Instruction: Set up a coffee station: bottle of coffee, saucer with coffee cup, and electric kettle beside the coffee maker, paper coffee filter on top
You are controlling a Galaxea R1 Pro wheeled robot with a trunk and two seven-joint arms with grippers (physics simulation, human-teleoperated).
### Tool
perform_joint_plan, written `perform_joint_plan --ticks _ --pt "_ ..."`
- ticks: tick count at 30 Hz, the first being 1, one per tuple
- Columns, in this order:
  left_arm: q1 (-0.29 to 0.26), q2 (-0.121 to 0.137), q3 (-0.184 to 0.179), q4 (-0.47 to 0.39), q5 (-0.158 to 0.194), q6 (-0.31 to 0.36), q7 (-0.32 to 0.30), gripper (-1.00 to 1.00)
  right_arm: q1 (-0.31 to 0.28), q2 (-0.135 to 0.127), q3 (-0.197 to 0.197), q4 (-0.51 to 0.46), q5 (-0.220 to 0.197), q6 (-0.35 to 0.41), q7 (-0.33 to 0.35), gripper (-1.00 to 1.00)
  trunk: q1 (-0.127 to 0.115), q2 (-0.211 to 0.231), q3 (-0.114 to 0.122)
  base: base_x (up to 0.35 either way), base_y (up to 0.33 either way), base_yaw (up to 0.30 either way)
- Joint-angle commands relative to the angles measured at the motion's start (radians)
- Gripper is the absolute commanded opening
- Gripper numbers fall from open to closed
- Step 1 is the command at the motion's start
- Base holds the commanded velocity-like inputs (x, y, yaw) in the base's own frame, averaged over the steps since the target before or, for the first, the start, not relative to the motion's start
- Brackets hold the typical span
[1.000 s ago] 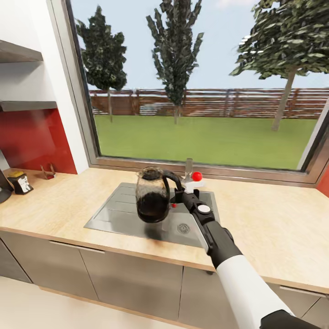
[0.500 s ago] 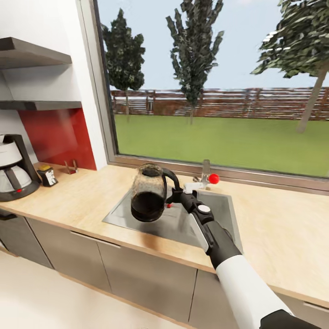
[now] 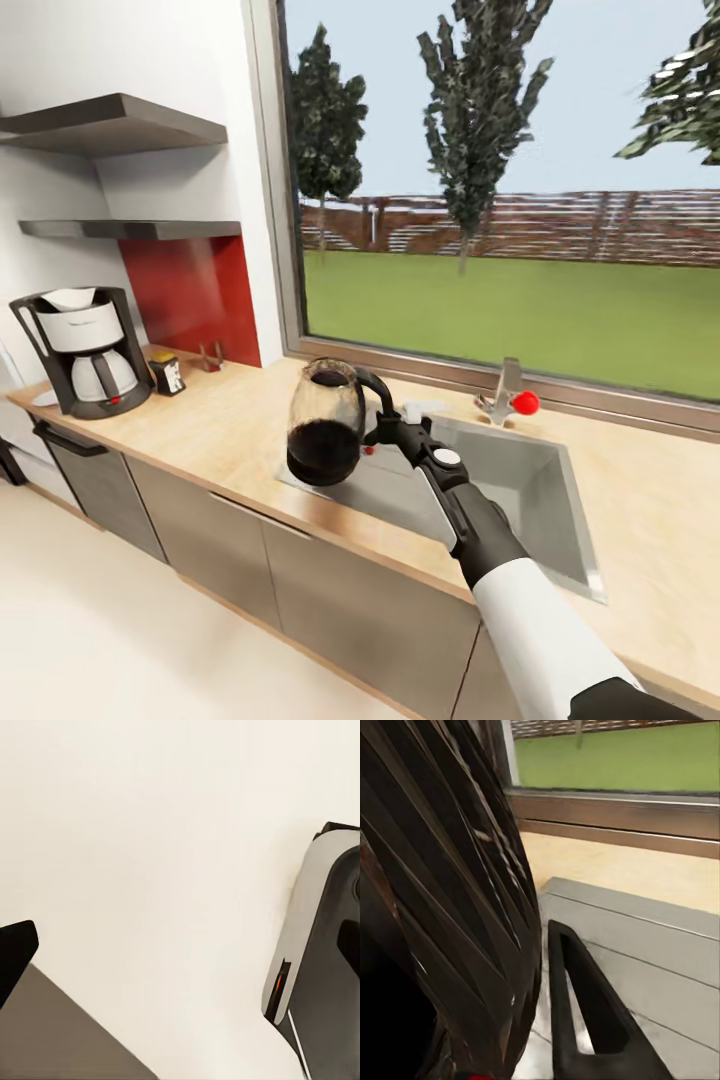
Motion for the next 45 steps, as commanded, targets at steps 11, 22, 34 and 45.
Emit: perform_joint_plan --ticks 11,22,34,45 --pt "0.001 0.000 0.004 -0.002 0.008 -0.002 -0.003 1.00 -0.001 -0.001 0.002 -0.001 -0.007 0.003 -0.005 -1.00 0.001 -0.002 -0.001 0.167 0.280 0.177" --pt "0.001 0.000 0.005 -0.002 0.008 -0.002 -0.003 1.00 -0.001 -0.003 0.002 -0.002 -0.004 0.004 -0.005 -1.00 0.001 -0.002 -0.001 0.175 0.281 0.003" --pt "-0.001 -0.003 0.008 -0.003 0.012 -0.002 -0.004 1.00 0.008 -0.022 0.005 0.027 -0.009 0.011 -0.008 -1.00 0.001 -0.002 -0.002 0.209 0.276 0.000" --pt "-0.001 -0.003 0.009 -0.003 0.013 -0.002 -0.004 1.00 0.011 -0.032 0.005 0.036 -0.008 0.010 -0.008 -1.00 0.001 -0.002 -0.002 0.182 0.291 0.000"
